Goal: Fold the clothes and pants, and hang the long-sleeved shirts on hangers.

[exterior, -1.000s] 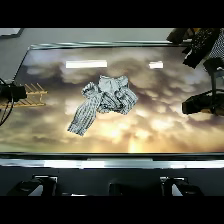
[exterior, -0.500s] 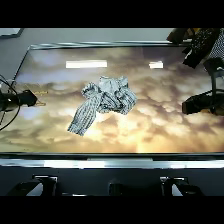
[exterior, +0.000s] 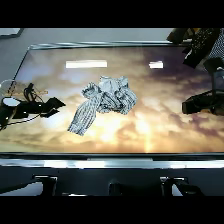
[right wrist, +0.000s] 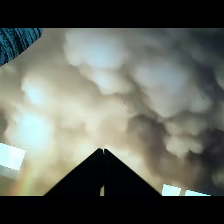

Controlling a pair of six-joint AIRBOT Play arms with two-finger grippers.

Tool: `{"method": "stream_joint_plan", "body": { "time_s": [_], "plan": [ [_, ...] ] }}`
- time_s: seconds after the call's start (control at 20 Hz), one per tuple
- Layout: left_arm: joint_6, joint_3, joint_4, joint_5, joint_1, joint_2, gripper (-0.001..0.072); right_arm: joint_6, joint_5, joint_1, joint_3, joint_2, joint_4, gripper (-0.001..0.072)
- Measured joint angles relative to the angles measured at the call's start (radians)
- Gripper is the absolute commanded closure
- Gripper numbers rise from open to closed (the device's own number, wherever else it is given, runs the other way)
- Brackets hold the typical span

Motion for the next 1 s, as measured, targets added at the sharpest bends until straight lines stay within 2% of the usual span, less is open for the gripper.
{"method": "stream_joint_plan", "body": {
  "time_s": [0.15, 0.4, 0.5, 0.55, 0.6, 0.65, 0.7, 0.75, 0.8, 0.85, 1.0],
  "plan": [
    [0.042, 0.055, -0.055, 0.015, -0.058, -0.121, -0.0013, 0.003, -0.002, 0.000, 0.000, 0.000, 0.004, 0.0671],
    [0.063, 0.148, -0.088, 0.034, -0.158, -0.256, -0.0013, 0.002, -0.002, 0.000, 0.000, 0.000, 0.022, 0.0671],
    [0.058, 0.163, -0.092, 0.043, -0.183, -0.284, 0.0021, 0.002, -0.002, 0.000, 0.000, 0.000, 0.035, 0.0671],
    [0.047, 0.168, -0.094, 0.048, -0.192, -0.293, 0.0272, 0.002, -0.002, 0.000, 0.000, 0.000, 0.043, 0.0670],
    [0.044, 0.171, -0.095, 0.048, -0.198, -0.299, 0.0613, 0.002, -0.002, 0.000, 0.000, 0.000, 0.052, 0.0669],
    [0.043, 0.174, -0.095, 0.049, -0.202, -0.304, 0.0675, 0.002, -0.001, 0.000, 0.000, 0.000, 0.064, 0.0669],
    [0.042, 0.175, -0.095, 0.048, -0.204, -0.307, 0.0675, 0.009, -0.002, 0.000, -0.001, -0.002, 0.080, 0.0638],
    [0.040, 0.177, -0.097, 0.049, -0.206, -0.309, 0.0674, 0.027, -0.005, 0.000, -0.003, -0.007, 0.093, 0.0479],
    [0.037, 0.178, -0.099, 0.049, -0.206, -0.311, 0.0674, 0.059, -0.010, 0.000, -0.011, -0.019, 0.103, 0.0207],
    [0.037, 0.179, -0.103, 0.048, -0.207, -0.311, 0.0674, 0.108, -0.011, 0.000, -0.027, -0.039, 0.111, 0.0044],
    [0.033, 0.182, -0.117, 0.048, -0.207, -0.311, 0.0674, 0.261, -0.041, 0.001, -0.111, -0.129, 0.196, 0.0053]
  ]
}}
